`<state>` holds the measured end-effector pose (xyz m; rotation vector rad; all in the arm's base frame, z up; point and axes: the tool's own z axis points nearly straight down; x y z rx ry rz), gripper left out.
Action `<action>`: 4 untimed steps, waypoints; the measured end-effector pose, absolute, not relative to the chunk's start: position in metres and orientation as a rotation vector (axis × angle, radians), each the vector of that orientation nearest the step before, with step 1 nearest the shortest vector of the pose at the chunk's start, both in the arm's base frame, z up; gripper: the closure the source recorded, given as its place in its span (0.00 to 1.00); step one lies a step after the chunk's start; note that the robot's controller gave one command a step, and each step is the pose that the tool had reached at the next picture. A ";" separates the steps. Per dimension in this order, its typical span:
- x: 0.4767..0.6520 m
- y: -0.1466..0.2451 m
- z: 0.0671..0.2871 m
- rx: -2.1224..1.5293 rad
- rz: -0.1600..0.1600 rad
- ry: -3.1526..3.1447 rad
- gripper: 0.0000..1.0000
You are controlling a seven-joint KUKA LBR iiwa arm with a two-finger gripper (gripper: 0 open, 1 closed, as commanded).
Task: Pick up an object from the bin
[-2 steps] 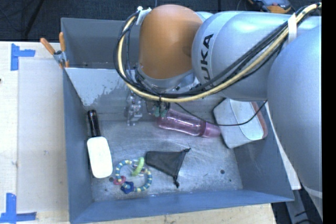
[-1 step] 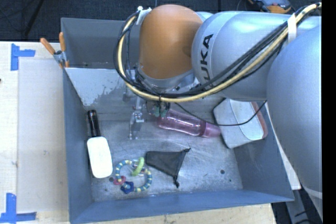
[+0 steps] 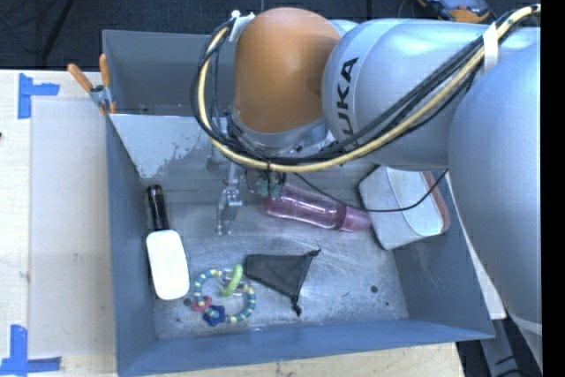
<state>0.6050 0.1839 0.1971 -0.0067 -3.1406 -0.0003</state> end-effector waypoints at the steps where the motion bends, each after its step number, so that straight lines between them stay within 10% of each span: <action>1: 0.574 0.186 0.170 0.148 -0.001 -3.145 0.00; 2: 0.558 0.165 0.105 0.495 -0.001 -3.099 0.00; 4: 0.551 0.160 0.121 0.076 0.000 -3.141 0.00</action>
Offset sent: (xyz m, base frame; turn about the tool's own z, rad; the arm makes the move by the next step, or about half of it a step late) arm -0.0458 -0.0223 -0.0941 -0.3204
